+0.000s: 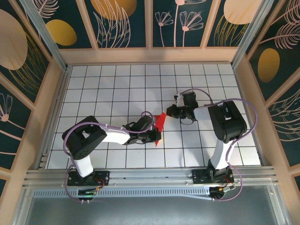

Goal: Fold a paper plane with a square sheet of paper (fold left side to right side)
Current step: Fold the wing for the fifth time at the center of the table.

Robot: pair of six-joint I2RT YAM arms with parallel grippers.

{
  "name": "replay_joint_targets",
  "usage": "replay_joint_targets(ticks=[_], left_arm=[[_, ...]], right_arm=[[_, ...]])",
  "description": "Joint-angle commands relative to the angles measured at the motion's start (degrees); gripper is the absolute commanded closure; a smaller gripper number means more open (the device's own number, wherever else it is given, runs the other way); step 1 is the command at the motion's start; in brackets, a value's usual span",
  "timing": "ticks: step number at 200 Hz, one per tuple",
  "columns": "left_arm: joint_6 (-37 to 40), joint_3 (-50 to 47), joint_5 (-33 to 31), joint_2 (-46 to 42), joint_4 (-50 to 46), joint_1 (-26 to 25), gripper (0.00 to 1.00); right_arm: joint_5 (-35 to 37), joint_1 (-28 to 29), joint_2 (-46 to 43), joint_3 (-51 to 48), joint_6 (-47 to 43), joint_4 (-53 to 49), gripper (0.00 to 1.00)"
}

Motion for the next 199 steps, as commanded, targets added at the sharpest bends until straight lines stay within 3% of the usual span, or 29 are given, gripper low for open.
replay_joint_targets(ticks=[1, 62, 100, 135, 199], left_arm=[[0.08, -3.1, -2.46, 1.76, -10.15, 0.07, 1.0], [-0.08, -2.97, -2.38, 1.68, -9.78, 0.07, 1.0], [-0.09, -2.9, -2.48, 1.54, -9.74, 0.1, 1.0], [-0.01, -3.04, -2.47, 1.51, -9.43, 0.08, 1.0], [-0.11, -2.74, -2.32, 1.77, -9.17, 0.04, 1.0]], right_arm=[[2.29, -1.32, 1.2, 1.85, -1.78, -1.93, 1.0], [0.62, -0.4, -11.37, -2.84, 1.32, -4.17, 1.0], [-1.14, 4.19, -17.12, -8.07, 6.39, -4.51, 1.0], [-4.69, 7.52, -15.78, -10.66, 13.09, 0.87, 1.0], [-5.1, 9.96, -7.93, -7.8, 14.75, -1.91, 1.0]])
